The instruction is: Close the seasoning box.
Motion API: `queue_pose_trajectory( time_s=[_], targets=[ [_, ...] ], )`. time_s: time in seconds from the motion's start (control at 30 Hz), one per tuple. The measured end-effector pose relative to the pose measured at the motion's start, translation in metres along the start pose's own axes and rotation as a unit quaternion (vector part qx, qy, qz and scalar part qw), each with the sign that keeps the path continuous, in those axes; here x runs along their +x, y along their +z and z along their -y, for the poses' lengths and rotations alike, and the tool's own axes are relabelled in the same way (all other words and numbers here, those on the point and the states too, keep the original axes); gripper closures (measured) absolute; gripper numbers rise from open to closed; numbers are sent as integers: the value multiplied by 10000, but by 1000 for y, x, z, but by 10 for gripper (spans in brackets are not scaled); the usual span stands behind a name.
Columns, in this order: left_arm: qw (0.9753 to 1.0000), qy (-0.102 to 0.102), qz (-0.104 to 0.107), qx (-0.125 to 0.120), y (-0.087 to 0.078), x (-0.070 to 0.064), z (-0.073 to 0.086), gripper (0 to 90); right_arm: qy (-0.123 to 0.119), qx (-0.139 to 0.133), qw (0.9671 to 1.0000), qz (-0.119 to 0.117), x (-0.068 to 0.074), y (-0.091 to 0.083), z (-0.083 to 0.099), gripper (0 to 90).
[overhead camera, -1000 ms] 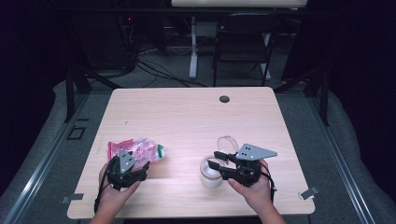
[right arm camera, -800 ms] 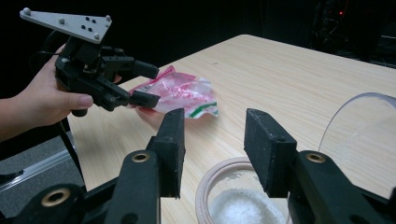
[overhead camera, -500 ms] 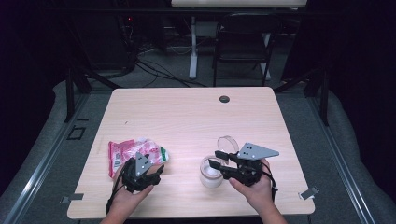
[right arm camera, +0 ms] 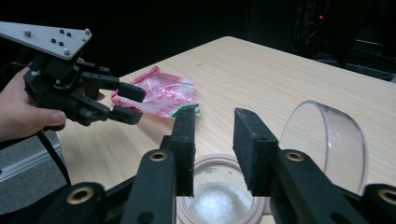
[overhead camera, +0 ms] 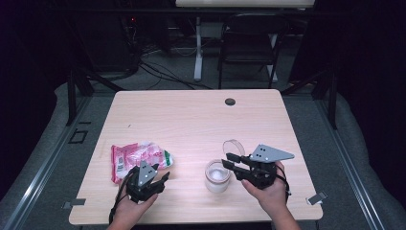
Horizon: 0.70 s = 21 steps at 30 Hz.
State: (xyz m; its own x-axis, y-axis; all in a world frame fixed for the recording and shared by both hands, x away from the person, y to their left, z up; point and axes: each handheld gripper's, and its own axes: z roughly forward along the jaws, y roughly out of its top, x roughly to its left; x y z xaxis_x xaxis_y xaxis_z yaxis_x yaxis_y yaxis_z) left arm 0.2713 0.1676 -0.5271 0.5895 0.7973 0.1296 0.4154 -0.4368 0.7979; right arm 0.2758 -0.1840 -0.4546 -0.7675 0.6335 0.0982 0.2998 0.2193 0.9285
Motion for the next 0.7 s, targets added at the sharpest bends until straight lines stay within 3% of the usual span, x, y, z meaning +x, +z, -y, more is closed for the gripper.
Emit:
queue_pose_trajectory(
  time_s=[0.23,0.53,0.7],
  targets=[
    [9998,-220,1,24,-3,9,1,530,-15,42,10000,41,-2,-3,0,784],
    [9994,-322,-80,-20,-7,16,2,530,3,-9,9998,210,-5,-16,-8,896],
    [9991,-388,-128,-66,-9,19,2,530,101,-57,9993,350,-13,-26,-11,900]
  ],
)
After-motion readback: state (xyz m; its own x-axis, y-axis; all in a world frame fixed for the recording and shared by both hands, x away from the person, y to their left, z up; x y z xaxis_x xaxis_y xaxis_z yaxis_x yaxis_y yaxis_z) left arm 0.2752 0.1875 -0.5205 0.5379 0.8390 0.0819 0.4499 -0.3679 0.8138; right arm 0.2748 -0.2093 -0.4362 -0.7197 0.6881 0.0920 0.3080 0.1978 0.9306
